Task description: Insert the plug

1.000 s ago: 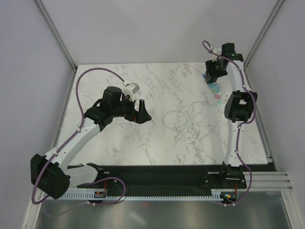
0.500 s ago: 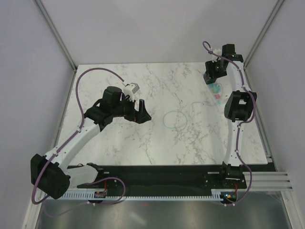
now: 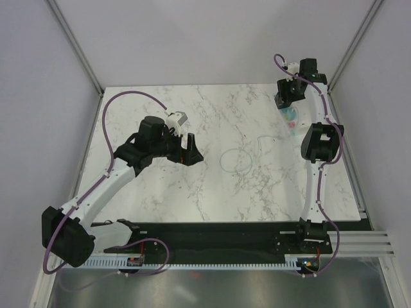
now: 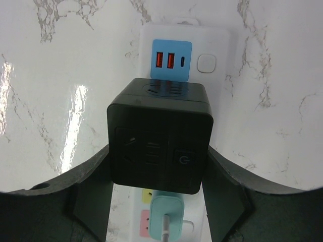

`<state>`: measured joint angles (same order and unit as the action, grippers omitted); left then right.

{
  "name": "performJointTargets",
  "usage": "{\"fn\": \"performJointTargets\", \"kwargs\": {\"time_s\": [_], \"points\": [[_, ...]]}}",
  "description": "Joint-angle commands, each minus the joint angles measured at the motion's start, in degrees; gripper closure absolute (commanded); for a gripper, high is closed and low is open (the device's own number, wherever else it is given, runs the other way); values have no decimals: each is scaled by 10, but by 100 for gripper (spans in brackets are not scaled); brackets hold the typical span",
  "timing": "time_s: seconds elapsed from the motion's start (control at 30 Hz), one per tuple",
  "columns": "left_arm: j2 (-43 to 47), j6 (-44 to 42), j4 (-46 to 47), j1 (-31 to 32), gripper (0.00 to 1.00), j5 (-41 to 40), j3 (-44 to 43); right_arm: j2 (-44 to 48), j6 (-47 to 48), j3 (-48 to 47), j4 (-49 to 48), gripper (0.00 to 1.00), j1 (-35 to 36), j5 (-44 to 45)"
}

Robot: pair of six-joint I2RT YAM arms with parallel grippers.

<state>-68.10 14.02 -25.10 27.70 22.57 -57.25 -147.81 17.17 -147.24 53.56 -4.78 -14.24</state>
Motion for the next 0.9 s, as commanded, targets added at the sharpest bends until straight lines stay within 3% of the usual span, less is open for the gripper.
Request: {"fn": "performJointTargets", "kwargs": {"time_s": [0.0,0.53,0.87], "points": [[-11,-17,23,-2,0,-13,-4,-43,-5,2,-8,100,-2,24],[20,-7,25,-1,0,14,1,95,-22,202,-28,100,-3,24],[28,0,32,-2,0,55,2,228,-77,397,-58,100,-2,-6]]}}
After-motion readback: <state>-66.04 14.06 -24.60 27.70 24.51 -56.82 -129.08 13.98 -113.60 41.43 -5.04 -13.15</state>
